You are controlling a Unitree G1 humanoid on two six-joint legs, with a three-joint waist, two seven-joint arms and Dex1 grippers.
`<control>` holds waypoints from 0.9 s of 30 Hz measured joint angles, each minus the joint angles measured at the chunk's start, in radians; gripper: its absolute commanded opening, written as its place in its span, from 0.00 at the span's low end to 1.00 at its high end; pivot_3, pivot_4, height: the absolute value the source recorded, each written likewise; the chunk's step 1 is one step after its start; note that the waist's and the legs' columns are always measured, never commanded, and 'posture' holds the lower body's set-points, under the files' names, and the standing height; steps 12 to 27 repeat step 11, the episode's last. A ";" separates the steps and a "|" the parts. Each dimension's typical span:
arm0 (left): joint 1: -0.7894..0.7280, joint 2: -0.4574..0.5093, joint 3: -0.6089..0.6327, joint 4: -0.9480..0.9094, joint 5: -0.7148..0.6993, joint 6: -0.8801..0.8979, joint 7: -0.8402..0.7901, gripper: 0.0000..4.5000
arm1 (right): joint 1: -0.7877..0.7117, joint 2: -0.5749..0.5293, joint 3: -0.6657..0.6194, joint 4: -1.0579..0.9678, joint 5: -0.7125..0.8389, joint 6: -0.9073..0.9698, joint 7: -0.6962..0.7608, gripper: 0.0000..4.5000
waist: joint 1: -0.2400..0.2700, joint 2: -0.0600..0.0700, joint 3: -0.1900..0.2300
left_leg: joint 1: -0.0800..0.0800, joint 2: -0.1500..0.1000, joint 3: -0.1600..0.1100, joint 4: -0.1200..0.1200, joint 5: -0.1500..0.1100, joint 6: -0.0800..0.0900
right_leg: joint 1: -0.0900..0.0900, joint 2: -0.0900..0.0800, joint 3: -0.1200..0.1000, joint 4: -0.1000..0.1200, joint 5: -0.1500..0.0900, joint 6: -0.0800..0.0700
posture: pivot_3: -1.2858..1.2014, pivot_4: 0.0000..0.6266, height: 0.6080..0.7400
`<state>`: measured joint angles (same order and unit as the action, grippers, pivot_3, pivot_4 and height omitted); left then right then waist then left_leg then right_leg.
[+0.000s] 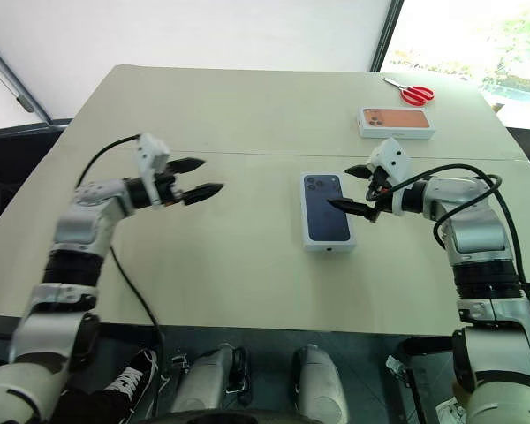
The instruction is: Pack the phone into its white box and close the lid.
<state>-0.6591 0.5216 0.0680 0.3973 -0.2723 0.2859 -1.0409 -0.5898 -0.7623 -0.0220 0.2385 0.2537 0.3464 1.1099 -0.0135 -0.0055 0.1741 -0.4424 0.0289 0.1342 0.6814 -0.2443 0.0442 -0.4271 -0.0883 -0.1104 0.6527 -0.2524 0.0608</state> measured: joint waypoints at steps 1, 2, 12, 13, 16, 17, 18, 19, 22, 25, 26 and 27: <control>0.023 0.037 0.007 -0.001 -0.002 0.000 -0.016 1.00 | 0.010 -0.014 -0.009 0.000 0.007 -0.003 0.013 0.99 | 0.000 0.000 0.000 | 0.000 0.000 0.000 0.000 0.000 0.000 | 0.000 0.000 0.000 0.000 0.000 0.000 | 0.52 0.24 1.00; 0.039 0.063 0.017 -0.003 -0.005 0.000 -0.028 1.00 | 0.021 -0.027 -0.020 -0.001 0.010 -0.014 0.025 0.99 | 0.002 0.000 0.000 | 0.000 0.000 0.000 0.000 0.000 0.000 | 0.000 0.000 0.000 0.000 0.000 0.000 | 0.52 0.24 1.00; 0.342 0.233 0.192 -0.240 -0.074 0.000 -0.031 1.00 | 0.230 -0.154 -0.121 0.002 0.025 -0.111 0.073 0.99 | -0.001 0.001 0.000 | 0.001 0.000 0.000 -0.001 -0.001 -0.001 | 0.000 -0.003 0.001 -0.001 0.000 0.000 | 0.52 0.24 1.00; 0.342 0.233 0.192 -0.240 -0.074 0.000 -0.031 1.00 | 0.230 -0.154 -0.121 0.002 0.025 -0.111 0.073 0.99 | -0.001 0.001 0.000 | 0.001 0.000 0.000 -0.001 -0.001 -0.001 | 0.000 -0.003 0.001 -0.001 0.000 0.000 | 0.52 0.24 1.00; 0.342 0.233 0.192 -0.240 -0.074 0.000 -0.031 1.00 | 0.230 -0.154 -0.121 0.002 0.025 -0.111 0.073 0.99 | -0.001 0.001 0.000 | 0.001 0.000 0.000 -0.001 -0.001 -0.001 | 0.000 -0.003 0.001 -0.001 0.000 0.000 | 0.52 0.24 1.00; 0.342 0.233 0.192 -0.240 -0.074 0.000 -0.031 1.00 | 0.230 -0.154 -0.121 0.002 0.025 -0.111 0.073 0.99 | -0.001 0.001 0.000 | 0.001 0.000 0.000 -0.001 -0.001 -0.001 | 0.000 -0.003 0.001 -0.001 0.000 0.000 | 0.52 0.24 1.00; 0.342 0.233 0.192 -0.240 -0.074 0.000 -0.031 1.00 | 0.230 -0.154 -0.121 0.002 0.025 -0.111 0.073 0.99 | -0.001 0.001 0.000 | 0.001 0.000 0.000 -0.001 -0.001 -0.001 | 0.000 -0.003 0.001 -0.001 0.000 0.000 | 0.52 0.24 1.00; 0.342 0.233 0.192 -0.240 -0.074 0.000 -0.031 1.00 | 0.230 -0.154 -0.121 0.002 0.025 -0.111 0.073 0.99 | -0.001 0.001 0.000 | 0.001 0.000 0.000 -0.001 -0.001 -0.001 | 0.000 -0.003 0.001 -0.001 0.000 0.000 | 0.52 0.24 1.00; 0.342 0.233 0.192 -0.240 -0.074 0.000 -0.031 1.00 | 0.230 -0.154 -0.121 0.002 0.025 -0.111 0.073 0.99 | -0.001 0.001 0.000 | 0.001 0.000 0.000 -0.001 -0.001 -0.001 | 0.000 -0.003 0.001 -0.001 0.000 0.000 | 0.52 0.24 1.00; 0.342 0.233 0.192 -0.240 -0.074 0.000 -0.031 1.00 | 0.230 -0.154 -0.121 0.002 0.025 -0.111 0.073 0.99 | -0.001 0.001 0.000 | 0.001 0.000 0.000 -0.001 -0.001 -0.001 | 0.000 -0.003 0.001 -0.001 0.000 0.000 | 0.52 0.24 1.00; 0.342 0.233 0.192 -0.240 -0.074 0.000 -0.031 1.00 | 0.230 -0.154 -0.121 0.002 0.025 -0.111 0.073 0.99 | -0.001 0.001 0.000 | 0.001 0.000 0.000 -0.001 -0.001 -0.001 | 0.000 -0.003 0.001 -0.001 0.000 0.000 | 0.52 0.24 1.00; 0.342 0.233 0.192 -0.240 -0.074 0.000 -0.031 1.00 | 0.230 -0.154 -0.121 0.002 0.025 -0.111 0.073 0.99 | -0.001 0.001 0.000 | 0.001 0.000 0.000 -0.001 -0.001 -0.001 | 0.000 -0.003 0.001 -0.001 0.000 0.000 | 0.52 0.24 1.00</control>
